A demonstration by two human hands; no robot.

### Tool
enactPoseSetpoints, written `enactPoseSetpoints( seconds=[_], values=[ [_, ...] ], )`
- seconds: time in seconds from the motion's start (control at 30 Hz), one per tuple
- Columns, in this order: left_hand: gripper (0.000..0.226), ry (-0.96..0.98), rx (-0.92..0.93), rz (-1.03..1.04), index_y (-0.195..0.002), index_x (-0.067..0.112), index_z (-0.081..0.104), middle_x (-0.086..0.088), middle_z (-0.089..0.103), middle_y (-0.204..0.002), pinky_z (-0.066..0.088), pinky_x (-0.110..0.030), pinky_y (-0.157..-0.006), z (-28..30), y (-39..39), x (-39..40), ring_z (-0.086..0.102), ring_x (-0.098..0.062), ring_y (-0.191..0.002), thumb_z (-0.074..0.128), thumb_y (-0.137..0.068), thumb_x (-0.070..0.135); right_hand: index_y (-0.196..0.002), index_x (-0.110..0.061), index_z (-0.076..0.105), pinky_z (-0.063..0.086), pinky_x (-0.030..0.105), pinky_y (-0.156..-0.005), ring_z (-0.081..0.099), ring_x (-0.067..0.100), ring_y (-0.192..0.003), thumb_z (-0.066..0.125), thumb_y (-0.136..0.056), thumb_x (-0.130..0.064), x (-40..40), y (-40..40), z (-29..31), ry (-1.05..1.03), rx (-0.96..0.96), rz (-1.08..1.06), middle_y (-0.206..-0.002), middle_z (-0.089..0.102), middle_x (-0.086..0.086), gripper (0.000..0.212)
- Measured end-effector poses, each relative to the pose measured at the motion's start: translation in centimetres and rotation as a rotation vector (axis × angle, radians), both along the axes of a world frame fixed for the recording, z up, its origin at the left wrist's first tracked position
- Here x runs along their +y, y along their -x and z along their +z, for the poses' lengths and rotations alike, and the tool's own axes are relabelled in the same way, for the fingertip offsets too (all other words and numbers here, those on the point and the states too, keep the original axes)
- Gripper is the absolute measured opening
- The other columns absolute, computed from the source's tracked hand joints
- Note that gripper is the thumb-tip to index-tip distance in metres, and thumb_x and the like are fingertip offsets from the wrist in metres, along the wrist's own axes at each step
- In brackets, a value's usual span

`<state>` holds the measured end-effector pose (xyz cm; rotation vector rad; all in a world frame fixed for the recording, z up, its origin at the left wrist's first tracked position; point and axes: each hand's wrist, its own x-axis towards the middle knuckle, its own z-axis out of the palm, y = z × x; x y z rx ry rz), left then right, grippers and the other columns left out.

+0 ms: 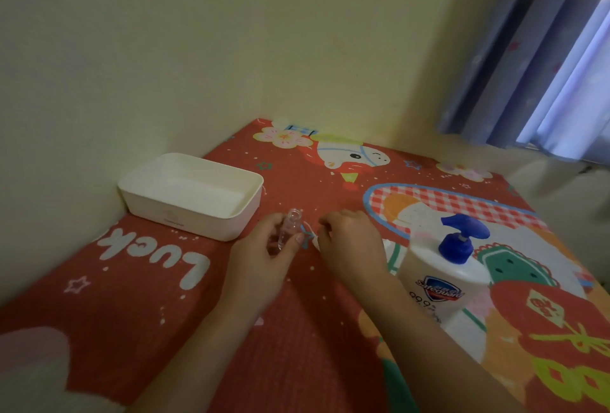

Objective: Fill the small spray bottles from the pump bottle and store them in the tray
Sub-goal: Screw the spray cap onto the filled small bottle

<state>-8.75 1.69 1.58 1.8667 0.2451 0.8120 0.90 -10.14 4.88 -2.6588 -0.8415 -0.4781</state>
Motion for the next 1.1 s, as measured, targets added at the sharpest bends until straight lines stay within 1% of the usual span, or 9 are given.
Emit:
enactPoseSetpoints(
  seconds=[0.1,0.2,0.33,0.43,0.63,0.73,0.83,0.97,1.1],
  values=[
    [0.024,-0.004,0.017,0.012,-0.103,0.046,0.062,0.026,0.072,-0.095,0.057,-0.036,-0.082,-0.6,0.0,0.2,0.068,0.004,-0.087,0.071,-0.089,0.028,-0.097,-0.017,0.068,0.049,0.035,-0.079,0.054,0.022,-0.097,0.048,-0.089,-0.028,0.4,-0.4,-1.1,0.046,0.028,-0.023,-0.095,0.068,0.000,0.024],
    [0.020,-0.006,0.015,0.032,-0.106,0.036,0.065,0.020,0.073,-0.096,0.057,-0.037,-0.081,-1.2,-0.2,0.4,0.068,0.002,-0.089,0.071,-0.089,0.028,-0.096,-0.016,0.066,0.047,0.035,-0.081,0.052,0.023,-0.100,0.048,-0.088,-0.030,0.6,-0.8,-1.9,0.085,0.058,-0.040,-0.096,0.068,0.000,0.025],
    [0.022,-0.009,0.030,0.045,-0.106,0.038,0.064,0.019,0.072,-0.098,0.056,-0.036,-0.082,-1.7,-0.5,0.9,0.067,0.002,-0.090,0.072,-0.088,0.027,-0.103,-0.014,0.064,0.043,0.034,-0.088,0.049,0.023,-0.104,0.045,-0.091,-0.033,1.0,-0.9,-2.3,0.140,0.072,-0.044,-0.105,0.065,0.003,0.029],
    [0.024,-0.006,0.040,0.049,-0.110,0.035,0.064,0.019,0.072,-0.101,0.057,-0.038,-0.084,-2.1,-0.7,1.2,0.067,0.001,-0.094,0.072,-0.088,0.029,-0.105,-0.013,0.061,0.042,0.034,-0.090,0.049,0.023,-0.106,0.042,-0.093,-0.033,1.2,-1.1,-2.7,0.178,0.089,-0.055,-0.108,0.064,0.004,0.030],
    [0.025,-0.014,0.035,0.062,-0.111,0.035,0.065,0.017,0.071,-0.101,0.056,-0.037,-0.084,-2.4,-0.9,1.5,0.067,0.000,-0.094,0.072,-0.088,0.027,-0.097,-0.015,0.065,0.042,0.034,-0.087,0.053,0.024,-0.097,0.043,-0.091,-0.026,1.6,-1.5,-3.9,0.179,0.037,-0.048,-0.098,0.068,0.003,0.025],
    [0.024,-0.020,0.031,0.062,-0.112,0.031,0.065,0.016,0.071,-0.103,0.056,-0.039,-0.086,-2.6,-1.0,1.7,0.067,-0.001,-0.096,0.071,-0.088,0.028,-0.100,-0.017,0.066,0.046,0.036,-0.084,0.055,0.024,-0.093,0.046,-0.090,-0.026,1.7,-1.6,-4.0,0.118,0.014,-0.022,-0.096,0.067,0.002,0.024],
    [0.025,-0.043,0.037,0.058,-0.114,0.030,0.065,0.014,0.071,-0.105,0.056,-0.039,-0.086,-2.7,-1.1,1.9,0.067,-0.003,-0.098,0.069,-0.089,0.029,-0.105,-0.015,0.066,0.047,0.035,-0.078,0.056,0.025,-0.091,0.049,-0.091,-0.023,1.8,-1.5,-3.4,-0.019,0.005,0.016,-0.097,0.061,0.005,0.024],
    [0.028,-0.055,0.042,0.069,-0.117,0.029,0.065,0.014,0.070,-0.106,0.056,-0.037,-0.085,-2.8,-1.2,2.0,0.066,-0.001,-0.097,0.069,-0.090,0.027,-0.115,-0.013,0.064,0.050,0.034,-0.072,0.057,0.023,-0.088,0.052,-0.093,-0.022,1.7,-1.0,-1.6,-0.136,-0.086,0.066,-0.097,0.060,0.005,0.027],
    [0.029,-0.065,0.036,0.091,-0.118,0.026,0.066,0.015,0.070,-0.105,0.056,-0.038,-0.086,-3.0,-1.2,2.1,0.066,-0.003,-0.098,0.070,-0.089,0.026,-0.117,-0.015,0.063,0.052,0.034,-0.075,0.060,0.020,-0.091,0.056,-0.092,-0.021,1.4,0.1,1.3,-0.251,-0.049,0.145,-0.107,0.061,0.003,0.027]
  ],
)
